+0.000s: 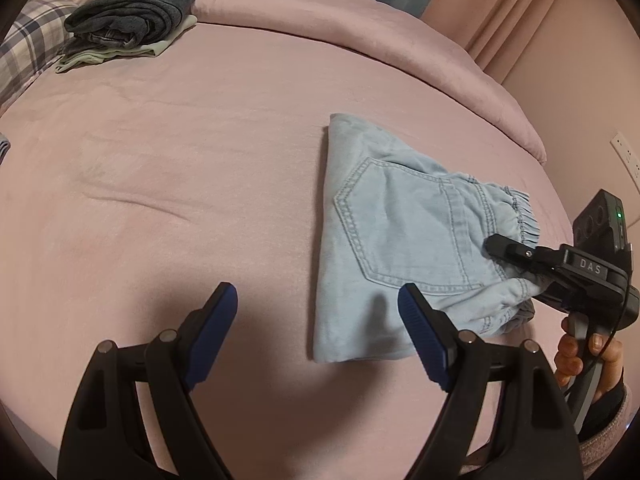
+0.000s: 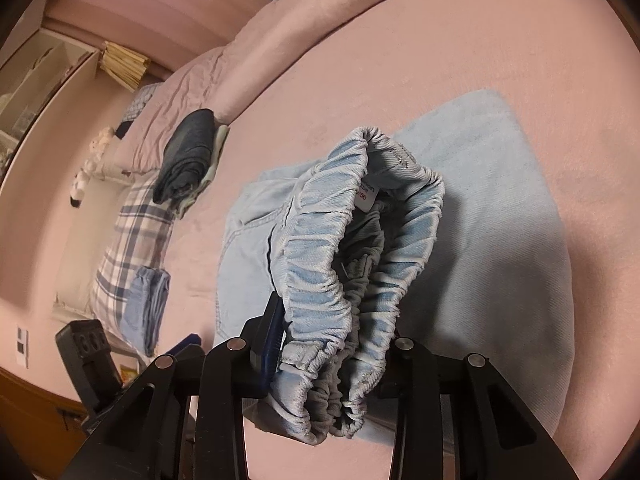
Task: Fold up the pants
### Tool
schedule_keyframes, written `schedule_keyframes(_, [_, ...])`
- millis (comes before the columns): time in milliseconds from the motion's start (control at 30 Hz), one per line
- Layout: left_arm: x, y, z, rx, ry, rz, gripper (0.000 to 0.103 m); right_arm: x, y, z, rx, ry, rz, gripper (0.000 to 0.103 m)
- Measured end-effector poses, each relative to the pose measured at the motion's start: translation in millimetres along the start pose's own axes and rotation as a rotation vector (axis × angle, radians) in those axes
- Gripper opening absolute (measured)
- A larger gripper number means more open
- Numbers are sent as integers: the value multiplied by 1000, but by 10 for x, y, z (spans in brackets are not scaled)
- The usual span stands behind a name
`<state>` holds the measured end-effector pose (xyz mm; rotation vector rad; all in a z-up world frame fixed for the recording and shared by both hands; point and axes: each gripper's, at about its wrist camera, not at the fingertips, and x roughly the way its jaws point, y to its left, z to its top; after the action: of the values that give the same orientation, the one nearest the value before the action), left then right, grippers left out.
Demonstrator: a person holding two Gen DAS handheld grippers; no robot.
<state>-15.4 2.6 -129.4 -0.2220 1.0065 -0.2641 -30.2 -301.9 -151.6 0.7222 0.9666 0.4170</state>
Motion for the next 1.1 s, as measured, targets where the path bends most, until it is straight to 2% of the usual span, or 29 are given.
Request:
schedule_keyframes(533, [1,-12,11,-16,12,-4,83,-390,-161,53,31,-83,-3,35])
schedule_keyframes(900, [9,-44,-8,1,23,9,83,-247,-325,70,73,-63,-7,35])
schedule_keyframes(1100, [22,-80,-6,8,31,13,83,-207,-339,107,45,-54,-37,35])
